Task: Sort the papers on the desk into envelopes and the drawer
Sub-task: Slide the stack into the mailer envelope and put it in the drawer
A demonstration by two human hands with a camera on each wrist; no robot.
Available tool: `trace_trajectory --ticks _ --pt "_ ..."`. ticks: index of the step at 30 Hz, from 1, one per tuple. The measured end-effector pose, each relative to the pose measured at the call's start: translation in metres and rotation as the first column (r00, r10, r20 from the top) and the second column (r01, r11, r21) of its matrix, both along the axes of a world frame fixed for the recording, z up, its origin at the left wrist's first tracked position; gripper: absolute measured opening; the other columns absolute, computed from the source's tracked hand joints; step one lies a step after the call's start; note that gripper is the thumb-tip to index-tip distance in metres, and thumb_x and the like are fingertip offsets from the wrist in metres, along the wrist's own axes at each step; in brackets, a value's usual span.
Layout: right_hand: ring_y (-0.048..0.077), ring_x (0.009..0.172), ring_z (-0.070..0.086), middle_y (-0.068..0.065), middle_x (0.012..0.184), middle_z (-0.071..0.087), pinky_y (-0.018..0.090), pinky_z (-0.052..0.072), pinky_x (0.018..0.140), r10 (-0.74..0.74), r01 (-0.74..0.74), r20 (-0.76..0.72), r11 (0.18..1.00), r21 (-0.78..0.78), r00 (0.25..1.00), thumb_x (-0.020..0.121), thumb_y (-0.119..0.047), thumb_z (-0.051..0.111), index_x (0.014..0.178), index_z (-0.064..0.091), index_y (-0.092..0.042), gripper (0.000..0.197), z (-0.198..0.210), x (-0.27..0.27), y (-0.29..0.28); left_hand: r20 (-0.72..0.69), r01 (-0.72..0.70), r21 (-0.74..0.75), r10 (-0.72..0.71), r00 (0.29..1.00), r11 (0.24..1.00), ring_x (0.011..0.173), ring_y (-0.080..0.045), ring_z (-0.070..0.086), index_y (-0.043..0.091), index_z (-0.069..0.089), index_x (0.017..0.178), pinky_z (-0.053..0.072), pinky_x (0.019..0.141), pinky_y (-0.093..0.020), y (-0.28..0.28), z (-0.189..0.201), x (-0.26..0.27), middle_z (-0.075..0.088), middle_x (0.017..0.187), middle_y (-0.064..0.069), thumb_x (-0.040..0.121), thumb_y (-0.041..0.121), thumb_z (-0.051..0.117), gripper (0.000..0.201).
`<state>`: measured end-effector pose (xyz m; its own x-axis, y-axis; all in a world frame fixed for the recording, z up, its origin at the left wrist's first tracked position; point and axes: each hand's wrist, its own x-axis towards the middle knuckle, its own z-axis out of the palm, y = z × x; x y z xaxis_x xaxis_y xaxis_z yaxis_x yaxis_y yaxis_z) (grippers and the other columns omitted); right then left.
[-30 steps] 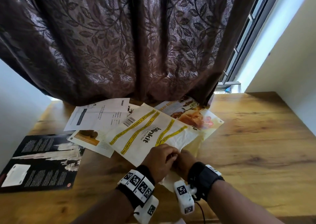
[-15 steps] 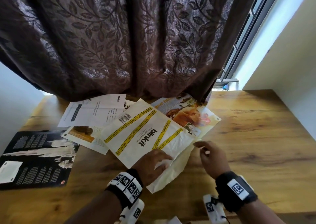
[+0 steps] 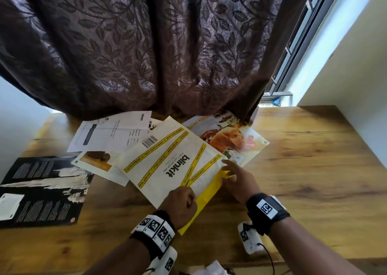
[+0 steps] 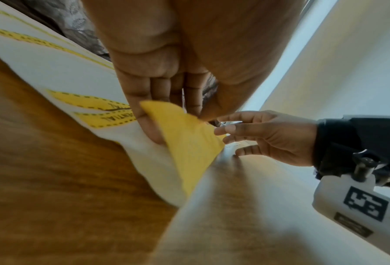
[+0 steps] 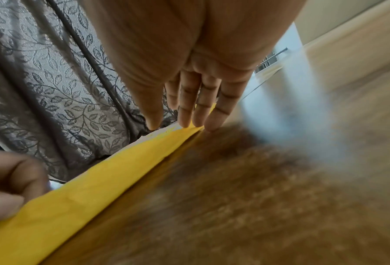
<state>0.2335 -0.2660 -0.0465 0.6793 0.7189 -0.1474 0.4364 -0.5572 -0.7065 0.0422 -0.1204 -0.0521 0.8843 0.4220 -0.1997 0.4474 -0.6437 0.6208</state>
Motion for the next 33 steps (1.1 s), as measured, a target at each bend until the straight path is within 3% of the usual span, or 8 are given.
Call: trace_trajectory --ticks 9,15,20,23,26,29,31,33 --pt "0.021 0.12 0.055 -0.003 0.134 0.061 0.033 0.047 0.102 0.028 -0.009 0.143 0.991 -0.131 0.989 0.087 -0.028 0.075 0.124 0.068 -0.022 0.039 -0.025 0.001 0.01 -0.159 -0.023 0.003 0.023 0.987 1.0 0.088 -0.016 0.065 0.024 0.06 0.094 0.052 0.076 -0.031 0.004 -0.009 -0.007 0.068 0.089 0.005 0.09 0.055 0.057 0.031" --pt "0.022 0.116 0.053 -0.004 0.131 0.057 0.038 0.049 0.1 -0.034 0.055 0.165 0.991 -0.125 0.986 0.083 -0.031 0.079 0.12 0.067 -0.018 0.041 -0.026 -0.002 0.018 -0.338 -0.013 0.221 0.089 0.937 0.975 0.106 -0.023 0.059 0.026 0.056 0.104 0.049 0.089 -0.04 -0.002 -0.002 0.0 0.062 0.112 0.001 0.094 0.047 0.056 0.023" --pt "0.026 0.121 0.052 0.002 0.134 0.055 0.038 0.046 0.103 -0.008 0.038 0.181 0.985 -0.166 0.983 0.088 -0.029 0.074 0.125 0.064 -0.013 0.042 -0.019 -0.003 0.023 -0.253 0.215 0.357 -0.128 0.959 0.909 0.141 -0.027 0.025 0.034 0.031 0.143 0.034 0.107 -0.047 0.0 0.0 0.002 0.019 0.156 0.002 0.093 0.028 0.06 0.059" --pt "0.024 0.137 0.042 0.003 0.149 0.049 0.033 0.037 0.114 0.137 -0.058 0.302 0.965 -0.258 0.943 0.096 -0.019 0.06 0.141 0.053 -0.014 0.047 -0.01 -0.016 0.026 -0.427 0.588 0.35 -0.434 0.793 0.729 0.15 -0.027 -0.012 0.029 -0.003 0.156 0.008 0.121 -0.048 -0.003 -0.006 0.009 -0.019 0.163 0.005 0.101 0.016 0.024 0.063" --pt "0.02 0.152 0.022 0.003 0.164 0.025 0.033 0.022 0.124 0.326 -0.263 0.169 0.912 -0.313 0.93 0.102 -0.019 0.046 0.156 0.03 -0.015 0.056 -0.006 -0.041 0.024 -0.491 0.668 0.242 -0.505 0.71 0.704 0.144 -0.028 -0.029 0.018 -0.021 0.151 -0.004 0.123 -0.045 -0.012 -0.02 0.009 -0.032 0.156 -0.005 0.074 0.03 -0.021 0.078" --pt "0.019 0.154 -0.01 0.003 0.167 -0.011 0.035 0.0 0.125 0.506 -0.453 0.009 0.781 -0.43 0.862 0.101 -0.056 0.021 0.16 0.001 -0.014 0.075 -0.012 -0.061 0.017 -0.441 0.599 0.225 -0.468 0.766 0.769 0.144 -0.023 -0.028 0.019 -0.033 0.14 -0.009 0.123 -0.039 -0.016 -0.033 0.002 -0.037 0.148 -0.003 0.072 0.032 -0.02 0.07" --pt "0.016 0.15 -0.021 -0.001 0.16 -0.027 0.034 -0.009 0.122 0.552 -0.477 0.013 0.731 -0.488 0.834 0.076 -0.082 -0.012 0.158 -0.012 -0.015 0.106 -0.019 -0.056 0.01 -0.39 0.567 0.237 -0.457 0.799 0.789 0.145 -0.02 -0.028 0.025 -0.043 0.136 -0.01 0.122 -0.036 -0.017 -0.032 -0.003 -0.037 0.149 0.0 0.084 0.027 -0.01 0.061" --pt "0.016 0.15 -0.021 -0.002 0.154 -0.032 0.035 -0.011 0.121 0.556 -0.441 0.058 0.714 -0.544 0.829 0.054 -0.084 -0.029 0.157 -0.016 -0.016 0.124 -0.025 -0.04 0.005 -0.412 0.588 0.256 -0.464 0.784 0.767 0.144 -0.018 -0.03 0.024 -0.032 0.145 -0.01 0.122 -0.036 -0.017 -0.029 -0.01 -0.036 0.151 0.001 0.096 0.017 0.009 0.064"
